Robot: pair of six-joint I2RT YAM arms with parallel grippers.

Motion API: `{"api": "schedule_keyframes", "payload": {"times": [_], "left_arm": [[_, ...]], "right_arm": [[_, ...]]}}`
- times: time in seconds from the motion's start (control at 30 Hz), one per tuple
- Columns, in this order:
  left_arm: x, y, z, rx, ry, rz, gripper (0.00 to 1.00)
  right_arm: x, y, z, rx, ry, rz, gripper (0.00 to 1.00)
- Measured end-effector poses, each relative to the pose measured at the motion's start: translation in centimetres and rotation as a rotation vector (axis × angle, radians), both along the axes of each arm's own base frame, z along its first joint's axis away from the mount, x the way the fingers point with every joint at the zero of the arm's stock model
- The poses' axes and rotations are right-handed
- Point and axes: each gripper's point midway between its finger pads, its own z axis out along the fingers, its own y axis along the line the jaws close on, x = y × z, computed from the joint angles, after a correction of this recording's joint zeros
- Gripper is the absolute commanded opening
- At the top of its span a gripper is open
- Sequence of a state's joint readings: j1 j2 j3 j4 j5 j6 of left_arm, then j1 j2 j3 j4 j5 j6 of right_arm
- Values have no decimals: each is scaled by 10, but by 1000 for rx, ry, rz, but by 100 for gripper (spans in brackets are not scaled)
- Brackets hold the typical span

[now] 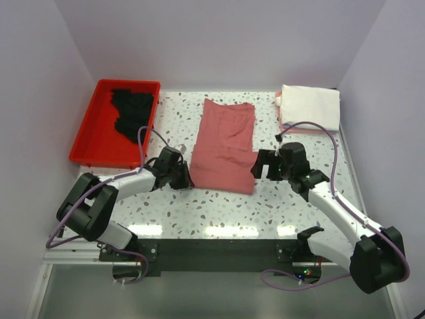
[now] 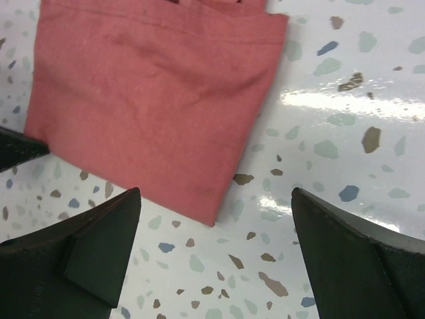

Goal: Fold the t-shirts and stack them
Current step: Fold the tshirt

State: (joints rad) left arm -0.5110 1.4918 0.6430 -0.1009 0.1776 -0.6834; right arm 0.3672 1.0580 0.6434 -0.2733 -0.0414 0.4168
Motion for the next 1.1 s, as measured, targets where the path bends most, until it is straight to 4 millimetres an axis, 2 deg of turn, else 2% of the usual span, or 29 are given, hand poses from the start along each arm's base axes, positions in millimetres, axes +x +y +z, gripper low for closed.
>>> {"api": "schedule_keyframes", "payload": {"times": [0.03, 0.2, 0.3, 0.4, 0.47, 0.57, 0.73, 0.83, 0.93, 1.0, 1.03, 1.1], "left_arm": [[0, 0, -1, -1, 3, 4, 1], [2, -3, -2, -11, 1, 4, 0], [3, -4, -2, -15, -1, 3, 0], [3, -4, -2, -16, -2, 2, 0], [3, -4, -2, -16, -2, 3, 0], [4, -3, -2, -10, -7, 11, 0], [5, 0, -2, 0, -12, 20, 0], [6, 0, -2, 4, -13, 23, 0], [6, 1, -2, 7, -12, 24, 0], [6, 1, -2, 11, -12, 27, 0], [7, 2, -2, 14, -12, 29, 0], [7, 2, -2, 17, -13, 31, 0]], "right_arm": [[-2, 4, 1, 13, 3, 26, 99], [-17, 28, -7, 36, 39, 181, 99], [-35, 52, -23, -21, 78, 291, 99], [-56, 67, -50, -92, 154, 377, 96], [-61, 62, -68, -143, 215, 369, 93], [-65, 51, -83, -191, 271, 348, 88], [-68, 48, -86, -208, 291, 341, 83], [-65, 47, -88, -224, 302, 330, 74], [-61, 49, -89, -232, 311, 329, 70], [-58, 51, -90, -235, 313, 333, 61], [-56, 52, -90, -238, 317, 335, 51], [-53, 55, -91, -237, 320, 341, 40]]}}
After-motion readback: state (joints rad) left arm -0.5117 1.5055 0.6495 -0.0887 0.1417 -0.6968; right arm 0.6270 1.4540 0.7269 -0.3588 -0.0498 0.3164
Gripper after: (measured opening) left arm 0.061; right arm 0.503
